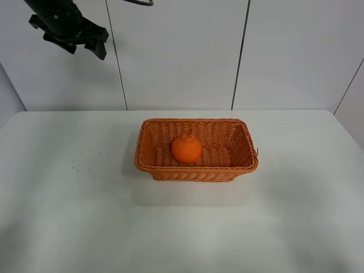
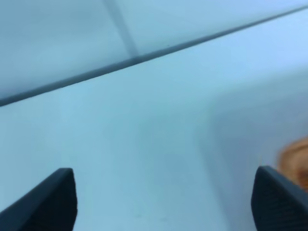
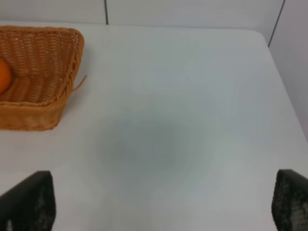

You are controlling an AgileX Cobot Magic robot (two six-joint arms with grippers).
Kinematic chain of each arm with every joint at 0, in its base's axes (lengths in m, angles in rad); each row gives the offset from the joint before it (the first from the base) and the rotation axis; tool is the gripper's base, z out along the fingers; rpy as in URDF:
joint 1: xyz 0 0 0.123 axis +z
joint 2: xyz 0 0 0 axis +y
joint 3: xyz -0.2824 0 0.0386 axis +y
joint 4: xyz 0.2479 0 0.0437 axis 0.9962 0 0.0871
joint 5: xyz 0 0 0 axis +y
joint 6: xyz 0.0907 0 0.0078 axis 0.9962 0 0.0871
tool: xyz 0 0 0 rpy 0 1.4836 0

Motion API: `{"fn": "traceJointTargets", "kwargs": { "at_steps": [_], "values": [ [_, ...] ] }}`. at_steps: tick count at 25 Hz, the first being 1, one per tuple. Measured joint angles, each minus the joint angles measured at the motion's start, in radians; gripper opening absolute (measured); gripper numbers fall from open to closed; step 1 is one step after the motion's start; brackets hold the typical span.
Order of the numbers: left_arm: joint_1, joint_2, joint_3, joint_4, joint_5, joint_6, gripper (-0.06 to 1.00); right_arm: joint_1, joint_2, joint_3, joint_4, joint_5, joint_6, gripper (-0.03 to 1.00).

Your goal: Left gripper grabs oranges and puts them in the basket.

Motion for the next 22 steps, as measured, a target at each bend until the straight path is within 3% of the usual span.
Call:
{"fn": "traceJointTargets", "kwargs": {
  "at_steps": [6, 14, 22],
  "values": [
    [0.109, -0.002, 0.06, 0.001, 0.003, 0.065, 0.84, 0.0, 0.0, 0.0, 0.0, 0.0, 0.0, 0.69],
    [0.212, -0.004, 0.151, -0.131, -0.021, 0.085, 0.84, 0.0, 0.0, 0.0, 0.0, 0.0, 0.0, 0.69],
    [0.238, -0.141, 0.444, -0.177, -0.177, 0.139, 0.84, 0.0, 0.0, 0.0, 0.0, 0.0, 0.0, 0.69]
  ]
}}
